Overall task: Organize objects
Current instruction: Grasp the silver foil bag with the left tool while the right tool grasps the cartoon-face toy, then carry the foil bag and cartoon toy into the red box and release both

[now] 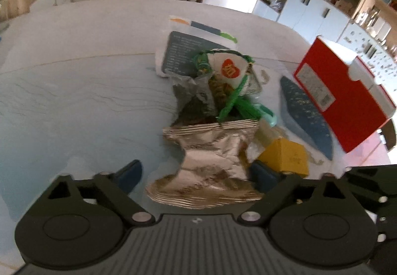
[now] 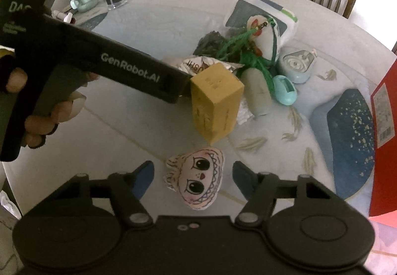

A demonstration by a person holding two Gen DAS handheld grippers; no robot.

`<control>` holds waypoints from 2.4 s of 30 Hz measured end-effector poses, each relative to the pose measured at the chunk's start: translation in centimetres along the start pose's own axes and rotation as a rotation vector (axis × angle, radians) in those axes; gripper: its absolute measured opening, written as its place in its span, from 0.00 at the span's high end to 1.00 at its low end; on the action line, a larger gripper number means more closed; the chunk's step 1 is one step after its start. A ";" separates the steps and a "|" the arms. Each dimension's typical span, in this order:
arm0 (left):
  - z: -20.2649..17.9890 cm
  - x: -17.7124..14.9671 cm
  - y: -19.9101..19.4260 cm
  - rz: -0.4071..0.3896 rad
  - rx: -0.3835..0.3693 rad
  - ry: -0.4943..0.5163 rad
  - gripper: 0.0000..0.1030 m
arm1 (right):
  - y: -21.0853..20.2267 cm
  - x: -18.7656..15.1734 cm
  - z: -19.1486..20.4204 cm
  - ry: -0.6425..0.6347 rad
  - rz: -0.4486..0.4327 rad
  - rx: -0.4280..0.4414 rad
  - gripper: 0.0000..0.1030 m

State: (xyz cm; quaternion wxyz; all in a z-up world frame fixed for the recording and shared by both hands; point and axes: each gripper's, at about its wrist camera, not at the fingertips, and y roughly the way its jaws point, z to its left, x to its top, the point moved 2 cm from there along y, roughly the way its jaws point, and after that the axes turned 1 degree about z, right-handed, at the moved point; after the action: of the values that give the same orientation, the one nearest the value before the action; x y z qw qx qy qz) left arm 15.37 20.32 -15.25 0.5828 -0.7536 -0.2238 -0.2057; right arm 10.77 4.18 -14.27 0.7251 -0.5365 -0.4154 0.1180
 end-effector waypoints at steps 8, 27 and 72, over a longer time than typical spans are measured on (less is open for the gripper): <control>-0.7 0.1 -0.6 -0.006 -0.042 -0.011 0.45 | -0.2 0.0 0.1 -0.006 0.003 0.012 0.61; -4.8 1.0 -7.7 -0.089 -0.007 -0.050 0.48 | -9.2 -1.4 -6.7 0.134 -0.165 -0.018 0.62; -34.7 11.8 7.7 -0.001 -0.052 0.228 0.48 | -16.5 -8.2 -34.9 0.277 -0.254 -0.178 0.62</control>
State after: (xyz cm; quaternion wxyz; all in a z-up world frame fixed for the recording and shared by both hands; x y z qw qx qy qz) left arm 27.75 -13.92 -6.40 0.5849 -0.7399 -0.1509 -0.2961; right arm 26.55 -31.20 -6.46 0.7340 -0.5528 -0.3850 -0.0865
